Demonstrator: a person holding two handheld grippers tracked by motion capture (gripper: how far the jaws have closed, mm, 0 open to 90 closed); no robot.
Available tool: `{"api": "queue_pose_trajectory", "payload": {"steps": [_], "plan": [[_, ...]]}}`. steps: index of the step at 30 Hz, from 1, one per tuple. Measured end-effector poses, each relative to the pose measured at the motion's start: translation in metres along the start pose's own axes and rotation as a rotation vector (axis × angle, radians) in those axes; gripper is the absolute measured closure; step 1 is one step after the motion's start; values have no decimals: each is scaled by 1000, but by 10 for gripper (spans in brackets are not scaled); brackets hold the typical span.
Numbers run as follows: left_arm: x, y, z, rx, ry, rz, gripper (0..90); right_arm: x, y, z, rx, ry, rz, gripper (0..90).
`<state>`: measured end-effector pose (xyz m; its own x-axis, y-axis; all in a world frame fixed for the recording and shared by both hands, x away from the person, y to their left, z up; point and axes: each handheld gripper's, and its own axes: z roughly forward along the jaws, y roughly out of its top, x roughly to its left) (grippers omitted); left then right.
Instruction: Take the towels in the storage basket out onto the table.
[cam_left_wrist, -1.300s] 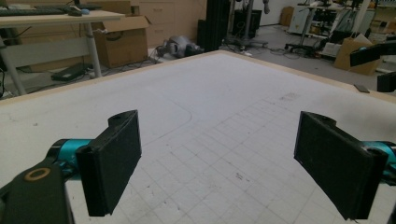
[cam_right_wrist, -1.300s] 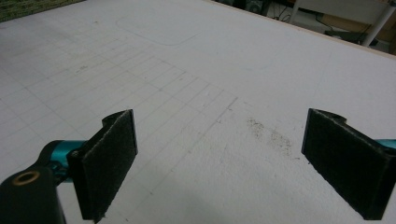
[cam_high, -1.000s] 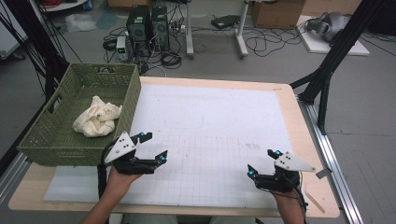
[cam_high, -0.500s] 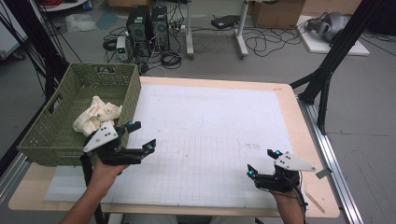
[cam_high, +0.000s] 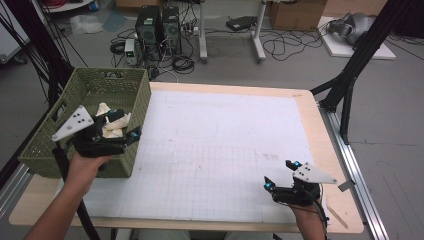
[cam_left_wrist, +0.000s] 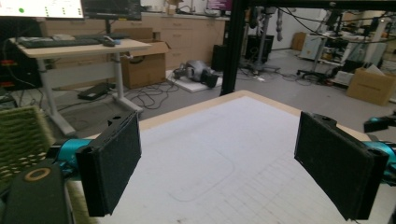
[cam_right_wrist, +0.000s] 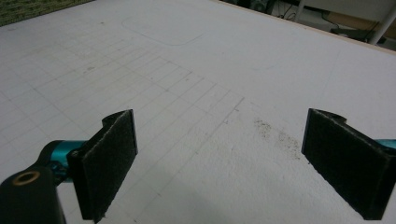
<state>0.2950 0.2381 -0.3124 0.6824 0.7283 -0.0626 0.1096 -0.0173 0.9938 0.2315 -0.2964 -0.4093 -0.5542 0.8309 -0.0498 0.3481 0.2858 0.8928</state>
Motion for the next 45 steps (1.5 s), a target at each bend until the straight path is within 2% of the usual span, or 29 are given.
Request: {"api": "queue_pose_trajectory", "payload": {"steps": [2, 3, 4, 5, 8, 9, 12, 13, 16, 20, 21, 22, 24, 25, 26, 28, 29, 31, 32, 33, 34, 37, 38, 39, 40, 41, 42, 43, 45], "plan": [[10, 5, -2, -1, 15, -6, 150, 0, 0, 0, 0, 0, -1, 97], [22, 10, -4, 5, 29, -18, 151, 0, 0, 0, 2, 1, -2, 97], [22, 10, -4, 5, 29, -18, 152, 0, 0, 1, 4, 1, -1, 97], [34, 14, -5, 19, 51, -29, 152, 0, 0, 1, 5, 2, -2, 97], [52, 18, -5, 44, 75, -45, 153, 0, 0, 0, 4, 1, -1, 97], [52, 18, -5, 44, 75, -45, 153, 0, 0, 0, 4, 1, -1, 97], [75, 20, -4, 84, 121, -64, 153, 0, -1, 2, 9, 2, -3, 97], [75, 20, -4, 84, 121, -64, 154, 0, -1, 3, 10, 4, -6, 97], [91, 15, -2, 116, 153, -89, 158, 1, -1, 3, 15, 5, -4, 97], [115, 1, 2, 216, 202, -128, 175, 0, -1, 3, 15, 6, -7, 97], [115, 1, 2, 216, 202, -128, 177, 0, -1, 3, 14, 5, -9, 97], [123, -5, 4, 263, 234, -135, 176, 0, -1, 3, 19, 6, 0, 97], [130, -11, 6, 299, 254, -146, 176, 0, -2, 4, 20, 7, -4, 97], [130, -11, 6, 299, 254, -146, 176, -1, -2, 4, 21, 7, -6, 97], [137, -17, 8, 339, 283, -150, 176, 0, -2, 4, 21, 7, -3, 97], [144, -24, 10, 380, 314, -161, 176, -1, -2, 4, 21, 8, -5, 98], [144, -24, 10, 380, 314, -161, 176, -1, -2, 4, 21, 8, -5, 98], [151, -31, 12, 428, 337, -182, 176, -1, -2, 4, 26, 7, -1, 97], [158, -40, 13, 478, 343, -209, 176, -2, -3, 5, 28, 9, 0, 97], [158, -40, 13, 478, 343, -209, 176, -3, -3, 5, 30, 8, 1, 97], [163, -48, 14, 526, 368, -217, 177, -3, -3, 5, 29, 8, 1, 97], [168, -58, 16, 604, 411, -230, 182, -3, -3, 5, 31, 7, 5, 98], [168, -58, 16, 604, 411, -230, 187, -4, -4, 5, 31, 6, 6, 97], [168, -60, 18, 647, 411, -215, 196, -4, -5, 6, 39, 7, 9, 97], [168, -60, 18, 647, 411, -215, 220, -4, -5, 7, 43, 6, 6, 97], [169, -64, 19, 700, 420, -205, 228, -4, -6, 8, 46, 10, 7, 97], [169, -64, 19, 700, 420, -205, 226, -4, -6, 9, 50, 11, 6, 97], [171, -68, 20, 751, 440, -206, 225, -4, -6, 9, 49, 12, 5, 98], [172, -73, 22, 803, 454, -211, 225, -3, -6, 8, 50, 12, 1, 98]]}}
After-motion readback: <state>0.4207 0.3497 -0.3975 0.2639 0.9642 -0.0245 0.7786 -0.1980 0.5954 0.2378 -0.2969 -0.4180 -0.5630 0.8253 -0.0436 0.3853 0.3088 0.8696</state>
